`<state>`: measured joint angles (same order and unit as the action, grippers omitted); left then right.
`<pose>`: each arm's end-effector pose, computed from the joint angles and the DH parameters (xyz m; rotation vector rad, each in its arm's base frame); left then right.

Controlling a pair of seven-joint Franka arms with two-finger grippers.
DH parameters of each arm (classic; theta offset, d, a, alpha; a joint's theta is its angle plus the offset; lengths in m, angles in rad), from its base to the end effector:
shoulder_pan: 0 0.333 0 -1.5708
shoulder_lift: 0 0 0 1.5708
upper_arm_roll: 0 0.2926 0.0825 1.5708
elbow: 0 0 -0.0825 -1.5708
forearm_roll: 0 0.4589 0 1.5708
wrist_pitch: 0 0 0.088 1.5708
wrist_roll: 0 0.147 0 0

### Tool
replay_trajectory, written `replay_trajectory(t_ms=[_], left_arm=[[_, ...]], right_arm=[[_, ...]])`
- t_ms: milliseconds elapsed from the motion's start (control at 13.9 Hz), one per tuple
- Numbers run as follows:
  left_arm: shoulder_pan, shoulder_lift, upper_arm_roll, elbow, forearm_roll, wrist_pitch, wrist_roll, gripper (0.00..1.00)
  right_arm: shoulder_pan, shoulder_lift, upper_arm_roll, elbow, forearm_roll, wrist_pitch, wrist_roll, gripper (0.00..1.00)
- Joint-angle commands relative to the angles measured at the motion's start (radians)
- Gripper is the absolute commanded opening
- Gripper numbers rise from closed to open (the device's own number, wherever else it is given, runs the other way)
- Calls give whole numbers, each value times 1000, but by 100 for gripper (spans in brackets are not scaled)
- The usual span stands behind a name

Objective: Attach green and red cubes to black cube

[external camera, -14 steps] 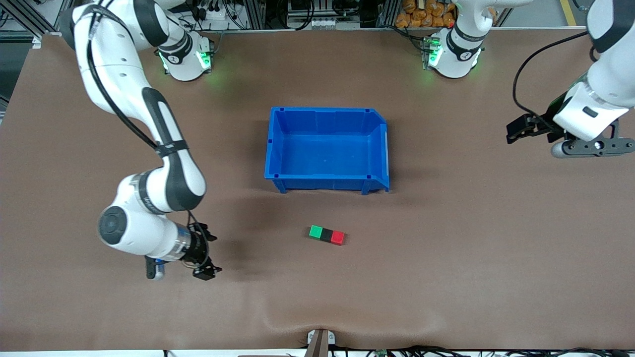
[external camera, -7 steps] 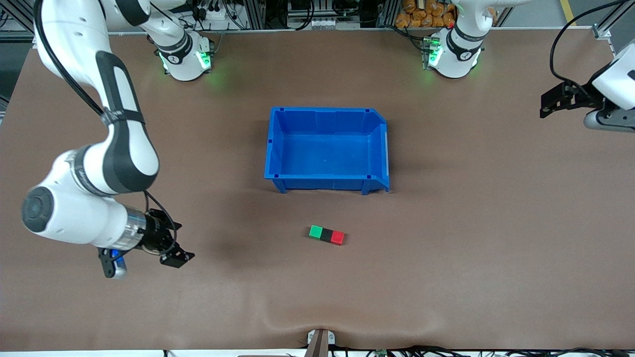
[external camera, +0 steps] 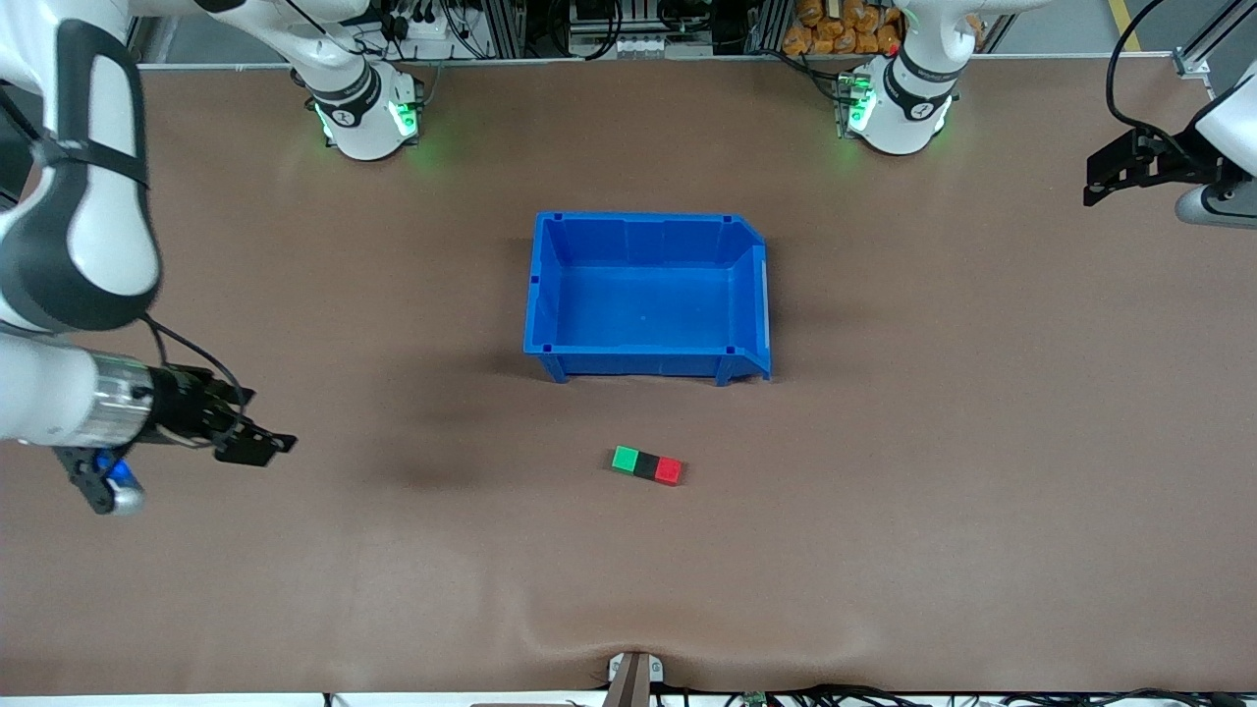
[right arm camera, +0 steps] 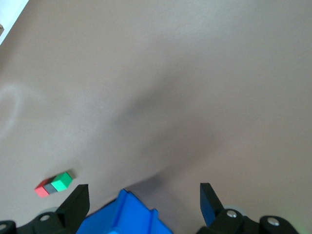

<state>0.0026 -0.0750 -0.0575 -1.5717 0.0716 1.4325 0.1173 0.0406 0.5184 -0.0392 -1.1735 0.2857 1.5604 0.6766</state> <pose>0.5899 -0.0222 0.5952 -3.0561 0.2516 0.1022 0.7505 0.0483 0.4208 -2.7477 0.9831 0.3111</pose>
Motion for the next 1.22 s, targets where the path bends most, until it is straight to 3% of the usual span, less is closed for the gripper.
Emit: replay_trajectory(t_ms=[0, 646, 861, 1148], left_arm=[[10, 7, -2, 22, -27, -23, -22, 100], [0, 49, -10, 18, -38, 31, -76, 100], [0, 49, -11, 16, -38, 40, -74, 100], [-1, 49, -11, 15, -38, 43, -74, 100]], right_arm=[[-24, -79, 21, -49, -68, -45, -92, 100], [-38, -306, 22, -51, -218, -241, -524, 100], [-27, -363, 22, -51, -261, -318, -565, 100], [1, -495, 22, -234, -295, -245, -565, 100]])
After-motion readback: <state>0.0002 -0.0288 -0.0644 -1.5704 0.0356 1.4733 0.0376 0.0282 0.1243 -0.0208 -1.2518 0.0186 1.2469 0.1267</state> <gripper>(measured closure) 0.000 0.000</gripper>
